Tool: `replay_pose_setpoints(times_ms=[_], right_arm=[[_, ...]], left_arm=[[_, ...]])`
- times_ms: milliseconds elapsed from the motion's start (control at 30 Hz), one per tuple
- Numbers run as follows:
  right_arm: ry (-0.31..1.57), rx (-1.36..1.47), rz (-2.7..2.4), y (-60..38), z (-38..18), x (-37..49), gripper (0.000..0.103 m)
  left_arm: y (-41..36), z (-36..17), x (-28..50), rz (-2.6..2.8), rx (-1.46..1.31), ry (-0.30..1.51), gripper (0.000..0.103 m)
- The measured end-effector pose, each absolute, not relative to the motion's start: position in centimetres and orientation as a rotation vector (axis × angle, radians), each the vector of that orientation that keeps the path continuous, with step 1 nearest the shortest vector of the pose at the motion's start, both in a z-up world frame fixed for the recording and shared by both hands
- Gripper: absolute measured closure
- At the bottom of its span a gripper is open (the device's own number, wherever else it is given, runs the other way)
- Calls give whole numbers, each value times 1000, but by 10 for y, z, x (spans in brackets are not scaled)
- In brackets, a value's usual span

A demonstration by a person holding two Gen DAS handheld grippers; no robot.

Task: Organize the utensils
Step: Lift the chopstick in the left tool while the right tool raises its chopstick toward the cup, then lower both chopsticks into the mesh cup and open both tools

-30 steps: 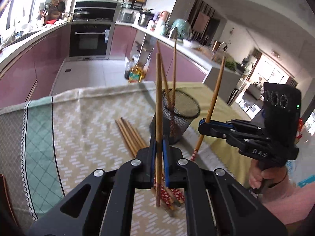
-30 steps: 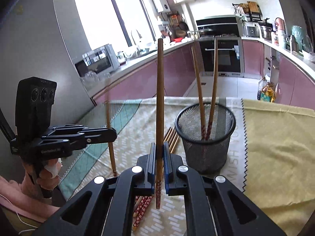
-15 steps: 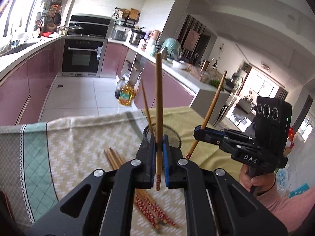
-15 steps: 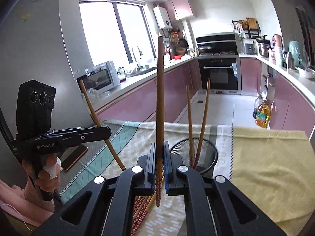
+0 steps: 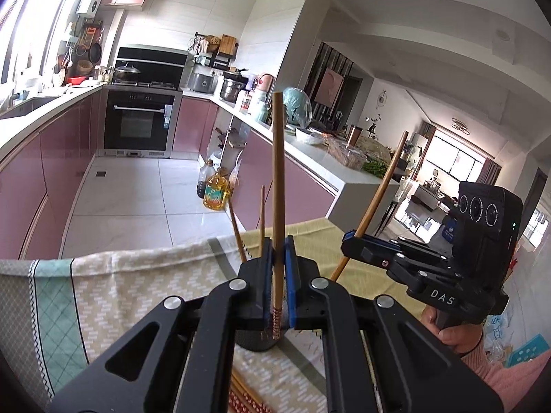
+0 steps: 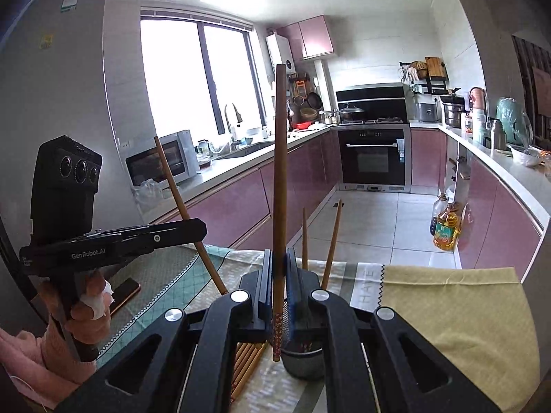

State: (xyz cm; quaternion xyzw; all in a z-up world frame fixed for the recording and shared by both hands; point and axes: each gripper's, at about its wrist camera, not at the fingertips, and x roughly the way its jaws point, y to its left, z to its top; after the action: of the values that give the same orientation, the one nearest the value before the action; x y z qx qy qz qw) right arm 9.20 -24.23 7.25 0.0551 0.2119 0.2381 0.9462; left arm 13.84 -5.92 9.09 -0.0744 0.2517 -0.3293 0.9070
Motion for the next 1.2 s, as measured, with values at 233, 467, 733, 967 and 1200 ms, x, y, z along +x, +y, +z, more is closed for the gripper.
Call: replay_pose_setpoints(times_ms=[233,467,733,967,1200], right_arm=[[430,111,470,-242,72,109,97],[479,102,452,-237,58,123,97],[589,98,448,-233,33,136,97],[687,86,449,-230,13,145,97],[715,102,435,-232,5,153,96]], left_arm=[[-68,93,152,-671,-156,506,96],[-81,79,160,-638,-102,554,96],[-99,51,169,-658,-11,661,96],[-110,27,184,-667,15,742,95],[-114,14,194,-636,29,766,95]])
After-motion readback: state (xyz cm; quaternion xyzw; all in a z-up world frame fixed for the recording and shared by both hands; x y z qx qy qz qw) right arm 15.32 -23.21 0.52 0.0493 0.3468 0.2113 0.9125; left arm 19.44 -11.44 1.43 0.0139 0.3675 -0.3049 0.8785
